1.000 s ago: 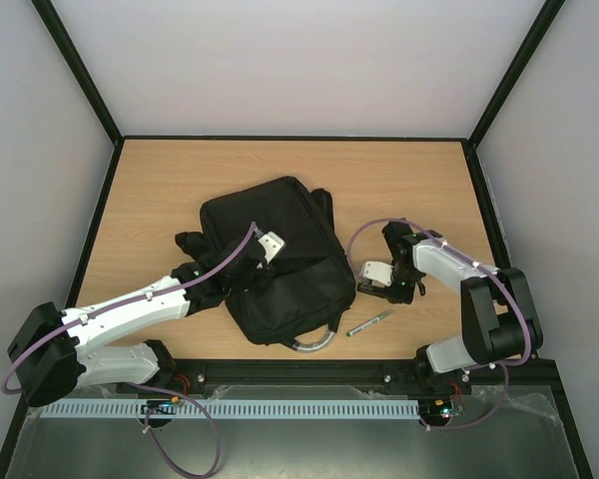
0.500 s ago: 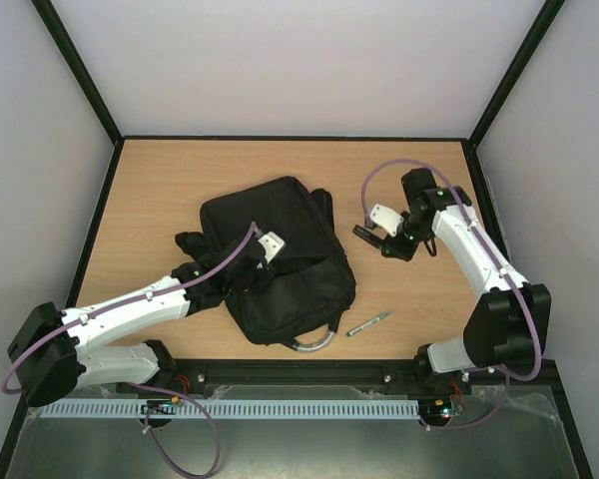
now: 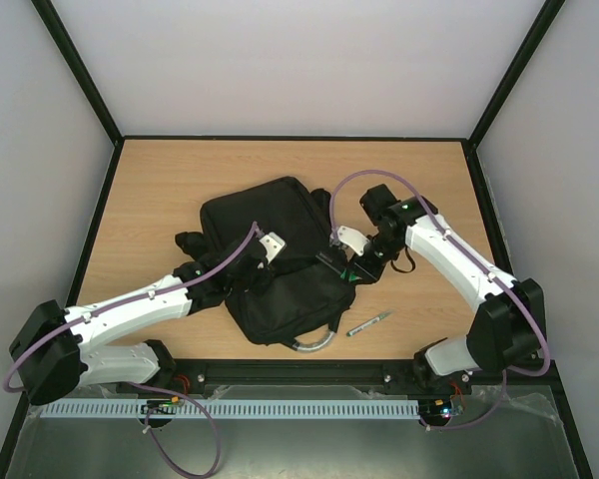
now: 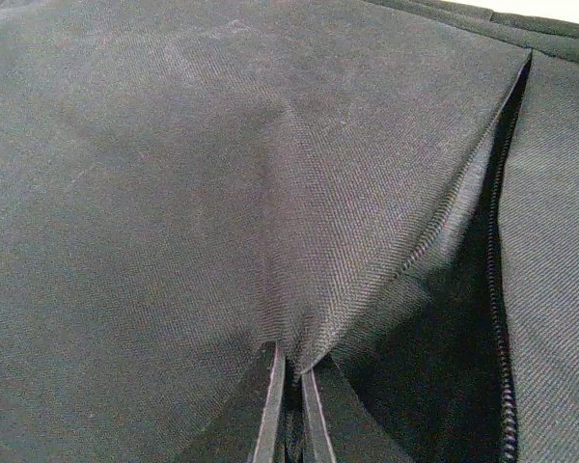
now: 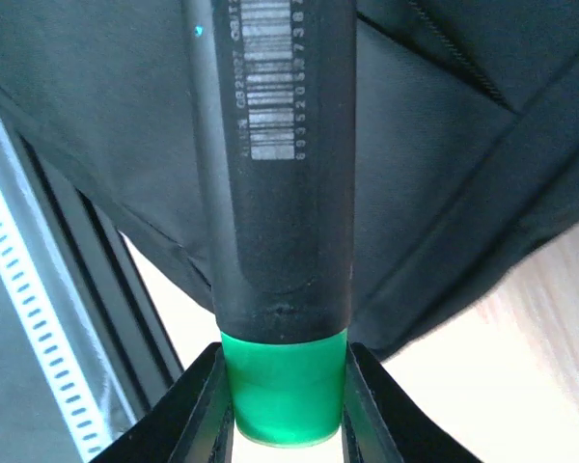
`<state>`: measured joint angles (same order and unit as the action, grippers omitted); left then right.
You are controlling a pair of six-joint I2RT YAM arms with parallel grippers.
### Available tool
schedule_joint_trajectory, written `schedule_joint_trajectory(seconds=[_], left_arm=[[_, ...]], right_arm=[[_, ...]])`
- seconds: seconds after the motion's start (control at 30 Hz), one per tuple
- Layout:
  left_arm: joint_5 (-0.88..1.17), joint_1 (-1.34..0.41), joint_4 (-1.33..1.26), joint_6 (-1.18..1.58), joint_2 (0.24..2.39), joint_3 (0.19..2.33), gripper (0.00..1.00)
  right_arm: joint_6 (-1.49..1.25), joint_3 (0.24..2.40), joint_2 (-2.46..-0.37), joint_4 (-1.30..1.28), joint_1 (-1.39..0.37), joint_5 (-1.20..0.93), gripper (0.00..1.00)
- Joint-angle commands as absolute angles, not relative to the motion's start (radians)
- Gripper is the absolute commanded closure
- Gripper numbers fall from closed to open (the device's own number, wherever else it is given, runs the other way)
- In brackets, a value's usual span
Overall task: Pack the student bag
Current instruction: Place the stationery in the student bag.
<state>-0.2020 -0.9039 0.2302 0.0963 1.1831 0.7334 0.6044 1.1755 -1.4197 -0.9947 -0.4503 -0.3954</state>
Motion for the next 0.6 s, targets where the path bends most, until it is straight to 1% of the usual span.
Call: schedule_joint_trajectory(seconds=[0.0,0.3,0.4,0.57], left_arm=[[-0.178,-0.900,0.199,0.095,1.198,0.760,0.98],[-0.171,-0.890,0.189,0.092,1.185,0.760,0.98],[-0.162,-0.887,0.188,0.091,1.188,0.763,0.98],[-0.139,-0.888,0.173,0.088,1.168,0.757,0.97]], right_arm=[[0.504,1.136,-1.415,-1.021,-0.486,-0.498,0.83],[0.358,1.094,-1.470,-0.963,-0.560,-0.499,0.83],[0.293,1.114,-1.492,-0.944,-0.578,-0.501,0.85],[0.285,1.186,-1.539,-0.959,-0.583,-0.433,0.84]])
